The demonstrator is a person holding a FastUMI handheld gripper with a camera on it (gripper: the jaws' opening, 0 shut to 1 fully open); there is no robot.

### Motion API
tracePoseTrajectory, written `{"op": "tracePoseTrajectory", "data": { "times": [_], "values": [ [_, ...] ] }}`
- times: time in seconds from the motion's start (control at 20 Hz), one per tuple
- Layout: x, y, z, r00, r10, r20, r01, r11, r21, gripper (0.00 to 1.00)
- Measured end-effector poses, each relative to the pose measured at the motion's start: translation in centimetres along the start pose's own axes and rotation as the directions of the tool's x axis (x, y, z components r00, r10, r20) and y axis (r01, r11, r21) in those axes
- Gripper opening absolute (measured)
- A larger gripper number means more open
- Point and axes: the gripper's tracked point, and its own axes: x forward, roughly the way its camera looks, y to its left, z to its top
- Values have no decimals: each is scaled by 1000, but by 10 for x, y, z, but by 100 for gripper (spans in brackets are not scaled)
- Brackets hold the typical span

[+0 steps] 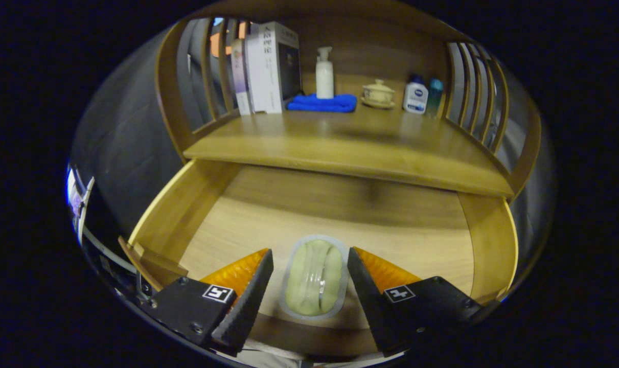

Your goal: Pull open the drawer, take out the items inside it, and place them on the countertop above the cabinet.

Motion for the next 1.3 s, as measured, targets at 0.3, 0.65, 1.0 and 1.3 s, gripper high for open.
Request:
{"op": "tracePoseTrajectory", "data": {
  "times": [0.3,0.65,1.0,1.3],
  "values": [
    [15,3,-8,999,2,-54,-2,1000,5,84],
    [18,-2,-7,998,-2,-64,2,1000,1,35],
    [15,2,-9,998,43,-41,-44,999,-18,18],
    [-3,-1,11,998,43,39,-41,998,-49,18]
  ]
}}
